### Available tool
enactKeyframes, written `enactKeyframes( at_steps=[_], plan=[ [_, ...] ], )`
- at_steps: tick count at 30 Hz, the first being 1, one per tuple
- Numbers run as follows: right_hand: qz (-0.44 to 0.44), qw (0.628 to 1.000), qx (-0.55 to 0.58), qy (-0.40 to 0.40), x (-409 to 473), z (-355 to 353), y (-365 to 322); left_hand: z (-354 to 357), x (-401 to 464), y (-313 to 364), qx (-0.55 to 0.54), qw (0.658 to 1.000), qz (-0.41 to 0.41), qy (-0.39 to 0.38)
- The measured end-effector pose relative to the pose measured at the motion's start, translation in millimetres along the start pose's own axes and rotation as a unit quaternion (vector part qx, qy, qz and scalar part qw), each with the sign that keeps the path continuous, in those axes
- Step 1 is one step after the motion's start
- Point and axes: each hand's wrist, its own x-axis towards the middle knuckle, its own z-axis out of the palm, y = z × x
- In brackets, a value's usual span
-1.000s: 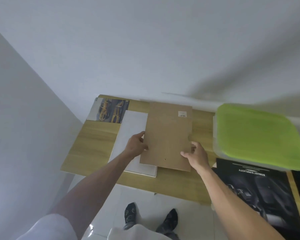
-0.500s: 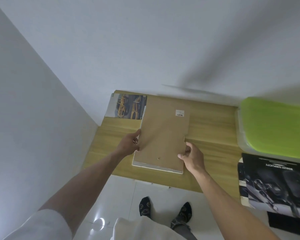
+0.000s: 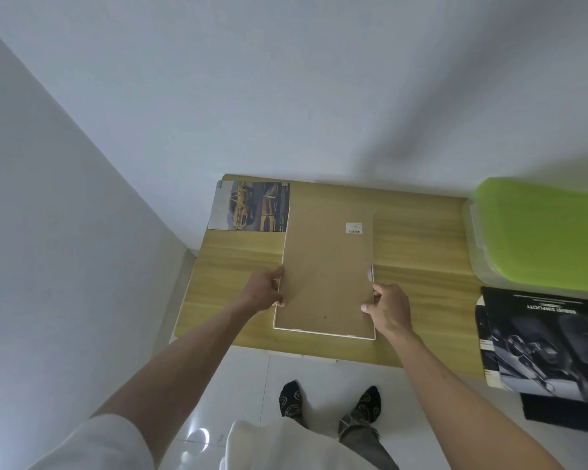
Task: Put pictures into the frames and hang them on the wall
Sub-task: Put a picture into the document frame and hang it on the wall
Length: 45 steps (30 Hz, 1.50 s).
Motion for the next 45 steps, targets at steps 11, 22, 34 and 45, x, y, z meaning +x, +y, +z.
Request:
enactKeyframes(
  at_steps=[11, 22, 34, 45],
  plan=[
    [-0.074, 0.966, -0.245, -0.04, 5.8, -16.3, -22.8, -4.8, 7.1, 24.7, 0.268, 0.962, 0.049, -0.009],
    [-0.189, 0.875, -0.4, -0.195, 65.7, -28.0, -35.7, -19.2, 50.1, 40.7, 0.455, 0.881, 0.093, -0.093],
    [-0.211, 0.92, -0.315, -0.1, 93.6, -30.0, -54.7, -26.5, 70.6, 48.9, 0.47, 0.866, 0.161, -0.055],
    [-0.197, 0.858, -0.447, -0.155, 110.0, -20.7, -72.6, -29.6, 96.2, 47.7, 0.398, 0.901, 0.148, -0.086]
  ],
)
